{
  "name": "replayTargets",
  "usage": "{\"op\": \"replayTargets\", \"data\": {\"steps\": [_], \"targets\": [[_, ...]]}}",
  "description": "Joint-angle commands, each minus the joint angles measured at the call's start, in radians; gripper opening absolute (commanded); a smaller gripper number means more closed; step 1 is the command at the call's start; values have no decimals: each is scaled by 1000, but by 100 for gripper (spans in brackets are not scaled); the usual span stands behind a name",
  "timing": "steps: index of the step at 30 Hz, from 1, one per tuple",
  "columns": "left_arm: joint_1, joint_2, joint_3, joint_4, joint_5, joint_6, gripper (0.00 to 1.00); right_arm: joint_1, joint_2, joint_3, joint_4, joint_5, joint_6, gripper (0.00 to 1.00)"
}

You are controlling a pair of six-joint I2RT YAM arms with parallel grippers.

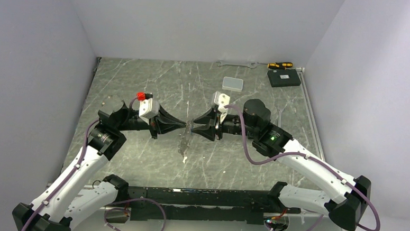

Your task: Put the keys on the keyring

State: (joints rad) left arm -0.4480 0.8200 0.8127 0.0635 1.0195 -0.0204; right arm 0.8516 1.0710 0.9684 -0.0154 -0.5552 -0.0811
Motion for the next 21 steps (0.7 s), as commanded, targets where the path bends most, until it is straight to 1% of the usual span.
{"op": "replayTargets", "data": {"steps": [1,6,12,15,18,19,21], "targets": [[5,-8,11,60,33,-24,0,-3,-15,23,90,-17,4,40],[5,-10,11,58,29,-22,0,-3,1,40,110,-43,11,40],[5,-10,9,62,29,-25,0,-3,22,37,134,-78,32,37],[5,-9,9,63,30,-27,0,-3,32,26,167,-88,52,30],[6,-8,9,62,28,-27,0,-3,46,21,187,-103,64,16],[5,-10,9,63,27,-28,0,-3,50,21,189,-104,65,14],[6,-11,8,64,25,-30,0,-3,53,23,185,-106,63,13]]}}
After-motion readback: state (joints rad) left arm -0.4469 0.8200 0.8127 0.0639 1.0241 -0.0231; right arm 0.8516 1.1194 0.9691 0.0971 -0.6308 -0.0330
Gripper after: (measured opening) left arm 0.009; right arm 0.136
